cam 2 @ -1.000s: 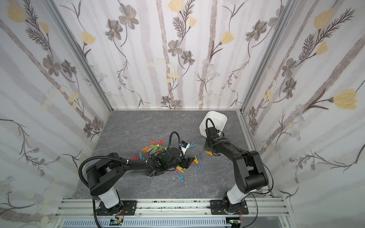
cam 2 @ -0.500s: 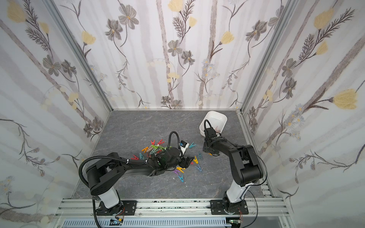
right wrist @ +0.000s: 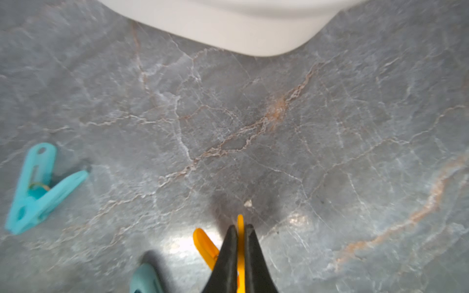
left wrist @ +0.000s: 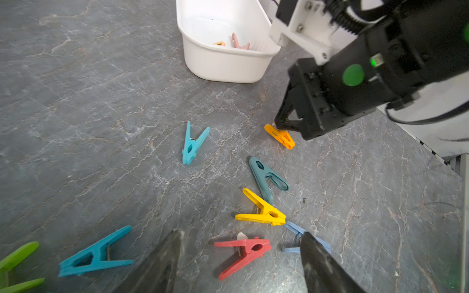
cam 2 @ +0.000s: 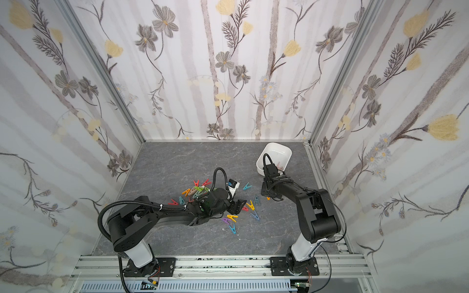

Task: Put the clothespins into the storage box
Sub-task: Pick up the clothespin from the center of the board, then place the clothespin in the storage box.

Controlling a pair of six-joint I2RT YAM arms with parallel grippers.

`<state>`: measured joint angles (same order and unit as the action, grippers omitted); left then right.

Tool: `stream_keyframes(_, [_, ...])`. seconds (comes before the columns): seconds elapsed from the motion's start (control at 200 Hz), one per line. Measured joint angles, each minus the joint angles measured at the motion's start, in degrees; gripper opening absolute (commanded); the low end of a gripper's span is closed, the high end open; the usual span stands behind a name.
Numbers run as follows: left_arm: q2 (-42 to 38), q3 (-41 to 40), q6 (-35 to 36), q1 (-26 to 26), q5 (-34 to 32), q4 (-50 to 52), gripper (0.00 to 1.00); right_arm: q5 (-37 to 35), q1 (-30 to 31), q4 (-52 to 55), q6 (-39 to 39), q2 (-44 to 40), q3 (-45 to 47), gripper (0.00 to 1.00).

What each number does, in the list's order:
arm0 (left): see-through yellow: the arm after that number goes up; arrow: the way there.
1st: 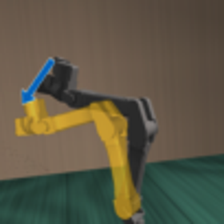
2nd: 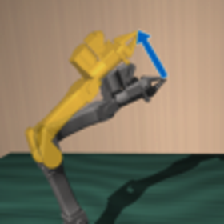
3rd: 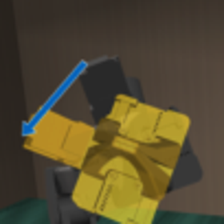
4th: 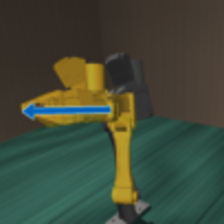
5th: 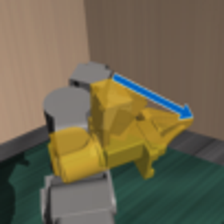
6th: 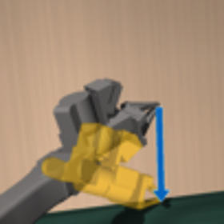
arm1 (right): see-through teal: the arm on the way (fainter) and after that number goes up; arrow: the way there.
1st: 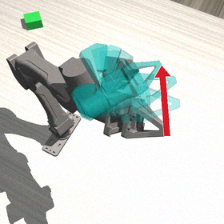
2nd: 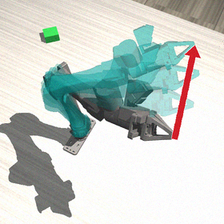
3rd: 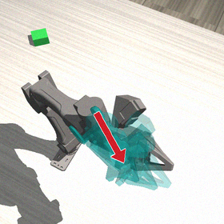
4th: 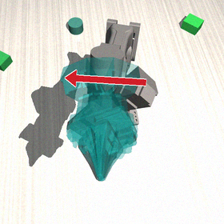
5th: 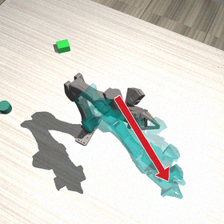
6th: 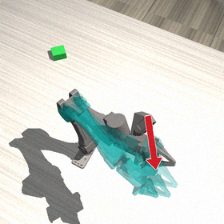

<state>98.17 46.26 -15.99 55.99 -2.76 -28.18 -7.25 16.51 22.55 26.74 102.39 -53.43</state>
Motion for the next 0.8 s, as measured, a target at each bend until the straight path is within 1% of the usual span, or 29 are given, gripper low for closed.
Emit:
stream_keyframes(0.2, [-1.60, -0.63, -1.40, -3.76, -0.02, -0.68, 0.74, 1.53, 0.70, 1.40, 0.87, -5.64, -1.46, 0.07])
stream_keyframes(0.36, [-0.39, 0.90, -2.29, -5.68, 0.02, -0.46, 0.74, 2.54, -2.47, 2.45, 1.53, -5.35, -8.72, 0.07])
stream_keyframes(0.455, [1.79, 3.19, -2.67, -5.90, 0.17, 0.24, 0.74, 2.58, -5.29, 2.45, 1.70, -1.95, -14.88, 0.07])
stream_keyframes(0.55, [4.07, 5.62, -3.17, -6.05, 0.48, 1.68, 0.74, 2.43, -7.69, 1.51, 1.70, 3.28, -21.53, 0.07])
stream_keyframes(0.669, [5.38, 7.41, -3.52, -6.12, 0.85, 3.23, 0.74, 2.36, -9.40, 0.79, 1.73, 9.64, -26.99, 0.09])
stream_keyframes(0.744, [5.40, 7.63, -3.54, -6.19, 0.85, 3.48, 0.74, 2.40, -9.51, 0.72, 1.73, 12.57, -29.77, 0.14])
stream_keyframes(0.769, [5.40, 7.67, -3.54, -6.19, 0.87, 3.50, 0.74, 2.38, -9.51, 0.72, 1.73, 13.40, -30.58, 0.17])
stream_keyframes(0.799, [5.40, 7.67, -3.54, -6.21, 0.85, 3.58, 0.74, 2.38, -9.51, 0.74, 1.73, 14.40, -31.52, 0.22])
